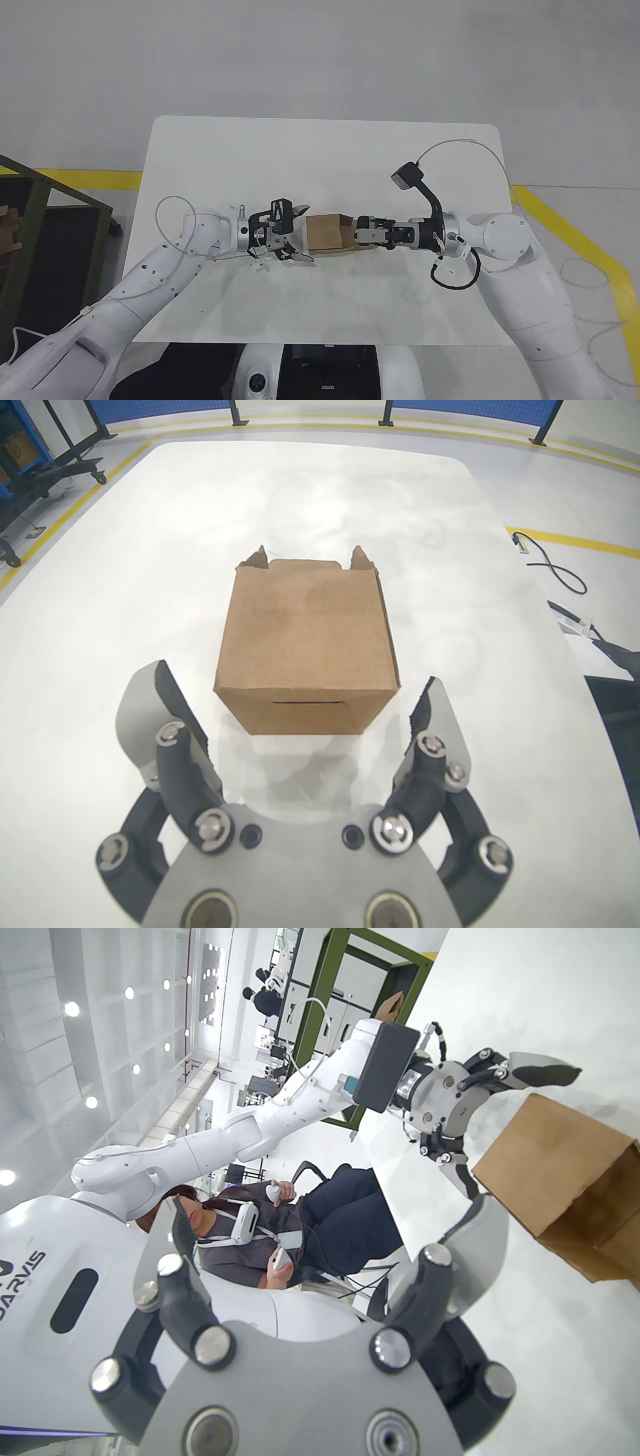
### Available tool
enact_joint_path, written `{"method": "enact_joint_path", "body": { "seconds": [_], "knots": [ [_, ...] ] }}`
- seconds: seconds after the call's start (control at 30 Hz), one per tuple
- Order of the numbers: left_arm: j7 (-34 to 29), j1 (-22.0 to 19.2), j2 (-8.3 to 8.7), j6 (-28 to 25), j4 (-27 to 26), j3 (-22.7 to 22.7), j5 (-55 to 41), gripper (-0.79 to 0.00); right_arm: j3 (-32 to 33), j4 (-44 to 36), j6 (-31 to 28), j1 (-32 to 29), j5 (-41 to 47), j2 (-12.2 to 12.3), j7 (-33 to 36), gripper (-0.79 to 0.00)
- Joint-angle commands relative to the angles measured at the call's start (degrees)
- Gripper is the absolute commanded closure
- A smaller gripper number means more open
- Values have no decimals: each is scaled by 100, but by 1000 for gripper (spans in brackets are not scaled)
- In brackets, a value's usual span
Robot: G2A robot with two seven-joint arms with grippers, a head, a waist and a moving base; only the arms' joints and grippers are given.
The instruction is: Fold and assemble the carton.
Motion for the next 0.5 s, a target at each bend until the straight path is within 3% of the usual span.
{"method": "enact_joint_path", "body": {
  "seconds": [0.0, 0.2, 0.23, 0.47],
  "knots": [
    [1, -1, 0, 2, 0, 0, -1, -785, 0, 0, 0, 0, 0, 0, 0, -785],
    [1, -1, 0, 2, 0, 0, -1, -785, 0, 0, 0, 0, 0, 0, 0, -785],
    [1, -1, 0, 2, 0, 0, -1, -785, 0, 0, 0, 0, 0, 0, 0, 0],
    [1, -1, 0, 2, 0, 0, -1, -785, 0, 0, 0, 0, 0, 0, 0, 0]
  ]
}}
